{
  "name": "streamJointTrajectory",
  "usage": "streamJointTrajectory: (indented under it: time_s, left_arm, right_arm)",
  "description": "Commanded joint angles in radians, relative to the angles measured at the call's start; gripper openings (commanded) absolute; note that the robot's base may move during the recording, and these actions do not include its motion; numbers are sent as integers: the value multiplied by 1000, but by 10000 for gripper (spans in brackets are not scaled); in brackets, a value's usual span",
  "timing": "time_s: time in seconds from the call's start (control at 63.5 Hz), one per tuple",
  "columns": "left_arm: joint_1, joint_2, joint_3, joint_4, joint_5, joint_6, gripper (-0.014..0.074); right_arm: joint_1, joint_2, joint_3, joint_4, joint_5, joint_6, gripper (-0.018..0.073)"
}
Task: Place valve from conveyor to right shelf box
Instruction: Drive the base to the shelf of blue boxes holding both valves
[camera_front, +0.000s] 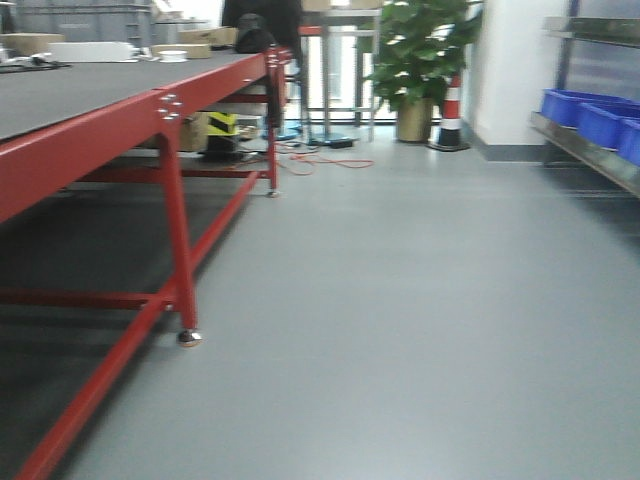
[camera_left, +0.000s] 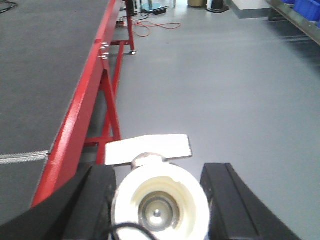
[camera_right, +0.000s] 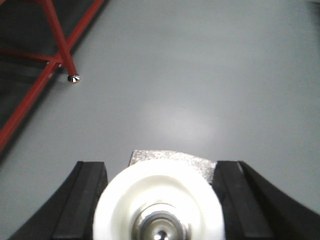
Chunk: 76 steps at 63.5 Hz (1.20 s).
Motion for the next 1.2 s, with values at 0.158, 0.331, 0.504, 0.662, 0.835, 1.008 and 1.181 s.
streamJointTrajectory:
  time_s: [0.158,0.331,0.504,0.662,0.835,1.008,1.181]
  left_arm:
    - [-4,-12,-7,-8,-58,-4,-111]
    - [-4,-12,-7,-8,-58,-4,-111]
    - [-4,-12,-7,-8,-58,-4,-111]
    - [-4,-12,-7,-8,-58,-4,-111]
    - [-4,-12,-7,-8,-58,-4,-111]
    - [-4,-12,-7,-8,-58,-4,-111]
    - [-4,-12,-7,-8,-58,-4,-111]
  right_arm:
    - [-2,-13,-18,0,-66,1,-154]
    - [-2,-13,-18,0,-66,1,-154]
    - [-2,-13,-18,0,-66,1,-154]
    - [-2,-13,-18,0,-66,1,-154]
    - [-2,-13,-18,0,-66,1,-154]
    - [-2,-13,-18,0,-66,1,-154]
    - [-2,-13,-18,0,-66,1,-154]
